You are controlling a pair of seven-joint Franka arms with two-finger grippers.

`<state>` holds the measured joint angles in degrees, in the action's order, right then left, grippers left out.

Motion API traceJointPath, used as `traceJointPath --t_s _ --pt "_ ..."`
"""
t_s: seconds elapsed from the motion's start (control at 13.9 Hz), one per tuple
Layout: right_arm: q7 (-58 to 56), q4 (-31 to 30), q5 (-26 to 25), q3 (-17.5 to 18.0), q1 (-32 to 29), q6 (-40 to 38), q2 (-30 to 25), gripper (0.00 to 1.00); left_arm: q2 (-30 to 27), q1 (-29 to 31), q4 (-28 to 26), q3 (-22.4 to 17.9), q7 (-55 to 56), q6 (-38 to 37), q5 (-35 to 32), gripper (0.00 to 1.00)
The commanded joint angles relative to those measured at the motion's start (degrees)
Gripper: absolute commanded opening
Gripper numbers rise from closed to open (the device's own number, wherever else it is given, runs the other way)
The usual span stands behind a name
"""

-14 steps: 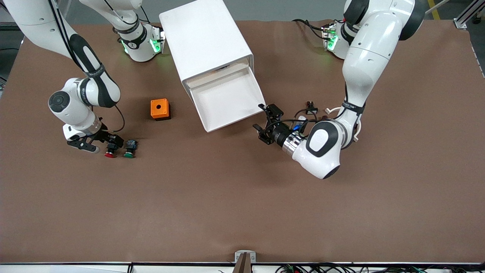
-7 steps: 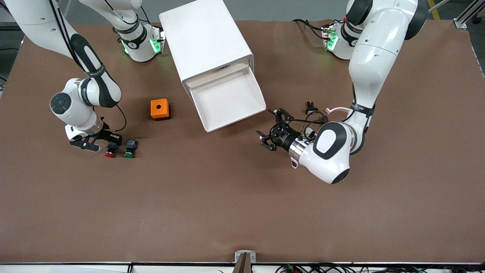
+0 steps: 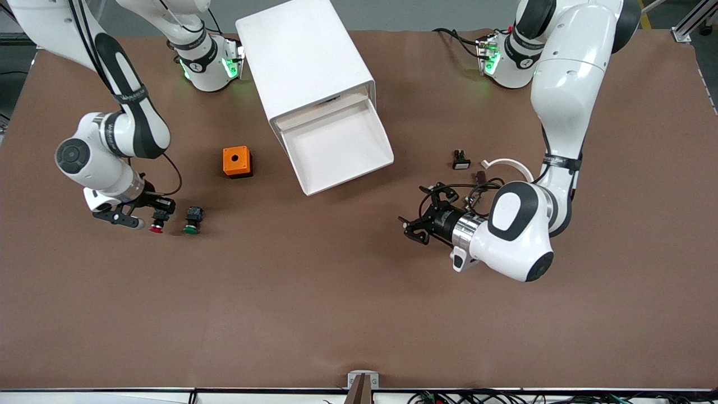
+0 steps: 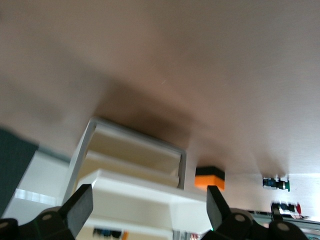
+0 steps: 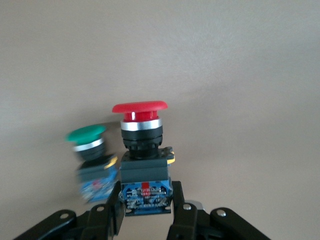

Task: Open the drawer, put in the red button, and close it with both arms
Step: 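Lift the red button and carry it into the open drawer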

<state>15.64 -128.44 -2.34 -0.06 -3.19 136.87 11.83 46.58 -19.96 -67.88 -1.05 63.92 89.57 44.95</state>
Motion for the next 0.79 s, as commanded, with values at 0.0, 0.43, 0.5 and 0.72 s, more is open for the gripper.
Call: traceJointPath --t_s 0.0,0.43,0.5,0.72 --pt "11.2 4.24 0.58 0.06 5.89 -10.72 -6.01 0.0 -2.98 -1.4 -0.58 -0.79 -5.11 5.42 -4.25 1.0" --pt "43.18 11.44 7.87 0.06 26.44 -20.67 -10.95 0.0 -6.94 -1.4 -0.93 -0.53 -11.45 12.99 -15.67 1.0" --pt "48.81 12.85 7.96 0.06 29.96 -20.76 -10.69 0.0 -7.12 -1.48 -0.94 -0.53 -12.06 13.26 -17.17 1.0" --pt "62.28 16.02 7.96 0.05 38.06 -20.59 -10.42 0.0 -7.21 -2.18 -0.94 -0.44 -12.07 15.27 -21.91 1.0"
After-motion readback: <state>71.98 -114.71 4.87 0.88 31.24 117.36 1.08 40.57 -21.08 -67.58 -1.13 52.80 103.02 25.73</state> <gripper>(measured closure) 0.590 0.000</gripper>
